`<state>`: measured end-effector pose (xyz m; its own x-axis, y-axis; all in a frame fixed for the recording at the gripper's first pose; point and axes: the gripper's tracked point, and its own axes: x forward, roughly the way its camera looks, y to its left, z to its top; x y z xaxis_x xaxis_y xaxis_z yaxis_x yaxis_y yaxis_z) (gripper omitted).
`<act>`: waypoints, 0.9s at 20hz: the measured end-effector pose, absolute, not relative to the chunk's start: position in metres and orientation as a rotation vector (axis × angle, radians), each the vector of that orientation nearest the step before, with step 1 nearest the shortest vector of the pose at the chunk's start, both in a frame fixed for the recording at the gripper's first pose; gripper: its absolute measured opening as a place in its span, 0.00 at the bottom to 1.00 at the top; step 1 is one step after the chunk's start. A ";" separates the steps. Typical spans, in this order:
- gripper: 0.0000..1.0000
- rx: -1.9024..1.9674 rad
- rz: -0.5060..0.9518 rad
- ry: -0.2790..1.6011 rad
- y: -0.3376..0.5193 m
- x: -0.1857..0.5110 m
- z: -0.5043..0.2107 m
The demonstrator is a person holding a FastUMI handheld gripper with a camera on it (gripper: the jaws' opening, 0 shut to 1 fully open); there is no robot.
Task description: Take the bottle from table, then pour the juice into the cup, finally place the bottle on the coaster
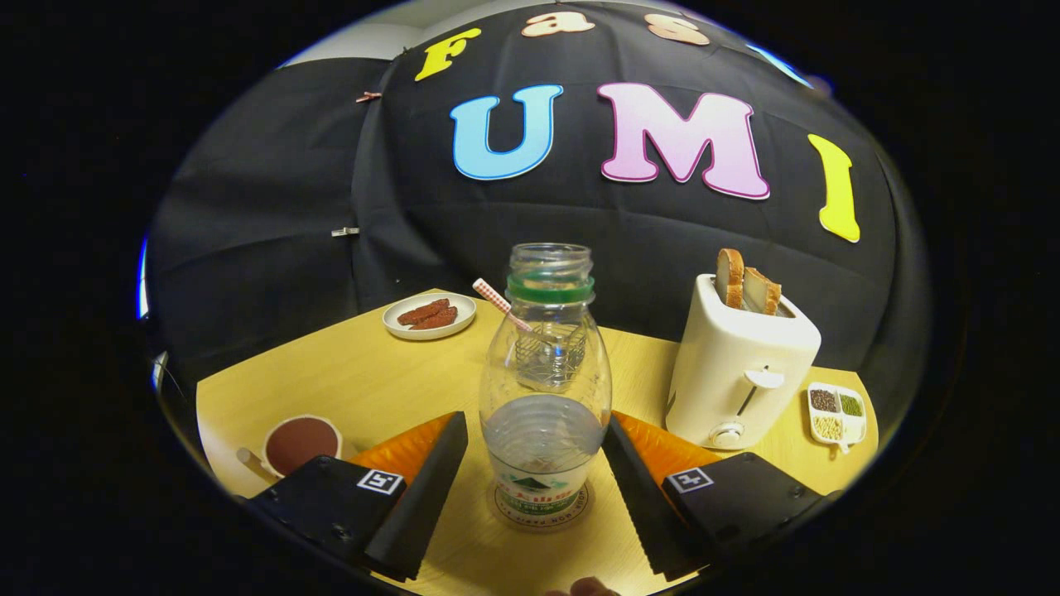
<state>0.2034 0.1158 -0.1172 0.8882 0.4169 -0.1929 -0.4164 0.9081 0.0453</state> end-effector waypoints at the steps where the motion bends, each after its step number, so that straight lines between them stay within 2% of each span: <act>1: 0.99 0.000 0.430 0.202 0.114 0.199 -0.116; 6: 0.99 -0.030 0.372 0.167 0.091 0.176 -0.093; 18: 0.98 -0.027 0.058 0.021 -0.015 0.076 0.032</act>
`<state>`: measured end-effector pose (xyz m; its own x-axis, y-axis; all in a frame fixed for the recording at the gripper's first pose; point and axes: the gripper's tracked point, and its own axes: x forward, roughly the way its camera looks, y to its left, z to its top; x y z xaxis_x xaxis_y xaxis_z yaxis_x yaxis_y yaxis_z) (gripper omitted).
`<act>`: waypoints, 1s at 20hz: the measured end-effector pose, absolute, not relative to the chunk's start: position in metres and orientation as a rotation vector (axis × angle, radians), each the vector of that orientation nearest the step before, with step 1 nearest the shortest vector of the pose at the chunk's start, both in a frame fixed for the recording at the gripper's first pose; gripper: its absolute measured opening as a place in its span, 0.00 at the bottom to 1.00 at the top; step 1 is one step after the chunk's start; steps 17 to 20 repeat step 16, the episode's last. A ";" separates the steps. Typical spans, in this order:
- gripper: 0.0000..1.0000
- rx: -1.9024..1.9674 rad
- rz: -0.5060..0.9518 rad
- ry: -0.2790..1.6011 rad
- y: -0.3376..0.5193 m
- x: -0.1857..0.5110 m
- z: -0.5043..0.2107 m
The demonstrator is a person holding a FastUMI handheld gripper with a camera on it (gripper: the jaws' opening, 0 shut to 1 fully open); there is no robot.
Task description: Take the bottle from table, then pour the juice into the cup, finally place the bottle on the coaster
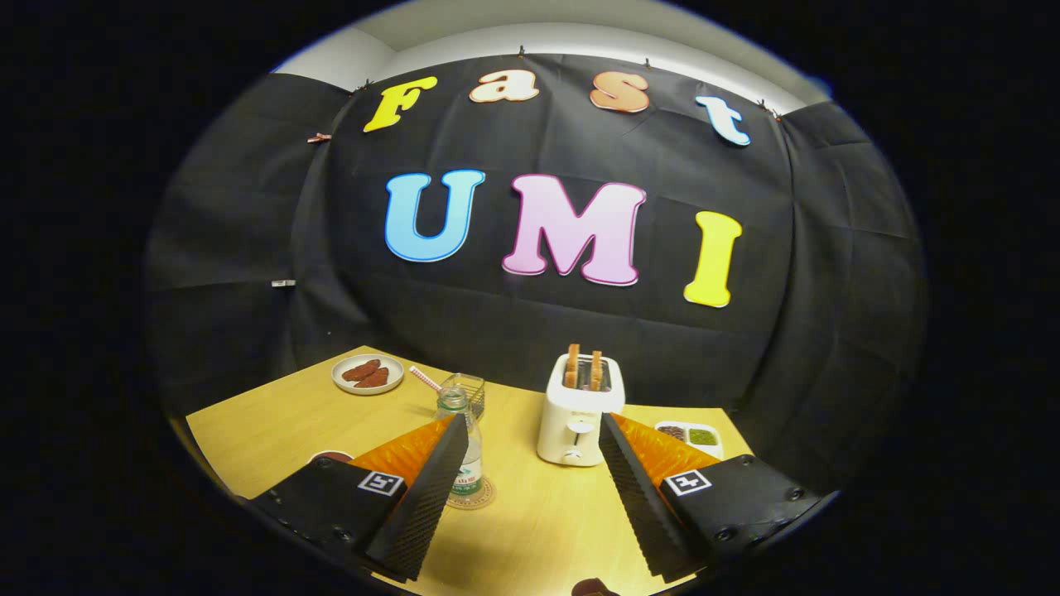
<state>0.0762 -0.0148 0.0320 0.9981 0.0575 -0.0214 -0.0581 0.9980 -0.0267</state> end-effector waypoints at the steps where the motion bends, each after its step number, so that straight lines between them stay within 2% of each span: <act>1: 0.98 -0.021 0.036 0.019 -0.022 0.063 0.039; 11: 0.98 0.014 -0.162 0.002 -0.057 -0.049 0.064; 20: 0.98 0.008 -0.178 -0.031 -0.053 -0.062 0.076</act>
